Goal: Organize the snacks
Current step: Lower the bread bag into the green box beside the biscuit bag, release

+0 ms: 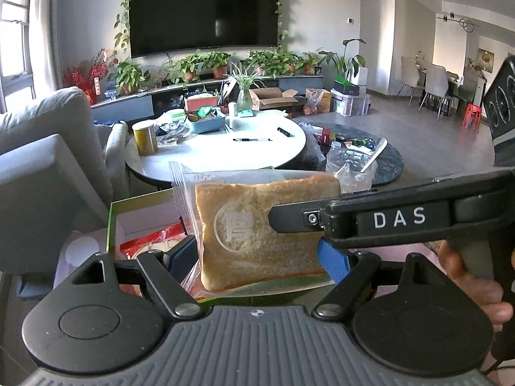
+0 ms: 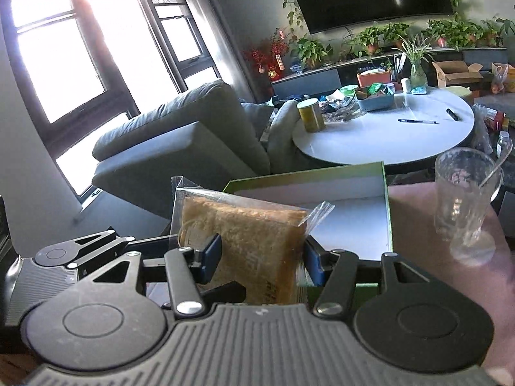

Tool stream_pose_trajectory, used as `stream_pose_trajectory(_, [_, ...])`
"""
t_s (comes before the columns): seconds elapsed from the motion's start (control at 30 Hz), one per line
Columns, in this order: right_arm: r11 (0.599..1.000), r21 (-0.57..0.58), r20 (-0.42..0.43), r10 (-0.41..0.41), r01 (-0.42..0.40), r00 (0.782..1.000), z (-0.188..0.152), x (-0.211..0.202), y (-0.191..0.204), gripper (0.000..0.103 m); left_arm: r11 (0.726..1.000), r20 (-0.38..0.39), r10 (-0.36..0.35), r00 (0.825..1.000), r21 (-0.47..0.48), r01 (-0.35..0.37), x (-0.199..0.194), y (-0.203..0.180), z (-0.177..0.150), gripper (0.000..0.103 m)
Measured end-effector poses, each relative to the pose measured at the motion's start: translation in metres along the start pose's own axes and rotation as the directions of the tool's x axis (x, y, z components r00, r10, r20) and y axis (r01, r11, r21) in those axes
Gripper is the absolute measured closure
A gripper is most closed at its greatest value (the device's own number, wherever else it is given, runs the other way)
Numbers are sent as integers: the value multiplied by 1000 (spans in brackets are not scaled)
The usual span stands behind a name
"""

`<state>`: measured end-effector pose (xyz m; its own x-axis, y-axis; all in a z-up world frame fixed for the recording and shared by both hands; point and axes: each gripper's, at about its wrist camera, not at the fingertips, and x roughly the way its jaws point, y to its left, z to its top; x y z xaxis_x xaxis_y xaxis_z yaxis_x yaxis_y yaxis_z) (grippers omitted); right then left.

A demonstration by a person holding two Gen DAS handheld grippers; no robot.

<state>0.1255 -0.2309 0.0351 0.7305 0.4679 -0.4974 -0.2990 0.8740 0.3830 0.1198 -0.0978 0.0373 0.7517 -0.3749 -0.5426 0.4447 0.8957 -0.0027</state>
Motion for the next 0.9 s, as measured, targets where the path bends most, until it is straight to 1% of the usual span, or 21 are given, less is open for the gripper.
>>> stream_pose_trajectory(0.17, [1000, 0, -9, -10, 10, 1000, 7, 11, -17, 43, 1000, -27, -7, 1000, -13, 7, 27, 0, 8, 25])
stream_pose_trajectory(0.37, [1000, 7, -29, -22, 22, 999, 11, 27, -34, 43, 999, -62, -14, 998, -42, 12, 54, 1, 4, 25])
stream_pose_trajectory(0.5, [999, -7, -46, -34, 34, 998, 8, 38, -39, 43, 998, -96, -14, 995, -59, 8, 68, 5, 0, 25])
stream_pose_trajectory(0.9, [999, -10, -67, -54, 54, 996, 3, 55, -52, 43, 994, -158, -45, 986, -105, 28, 89, 10, -9, 24])
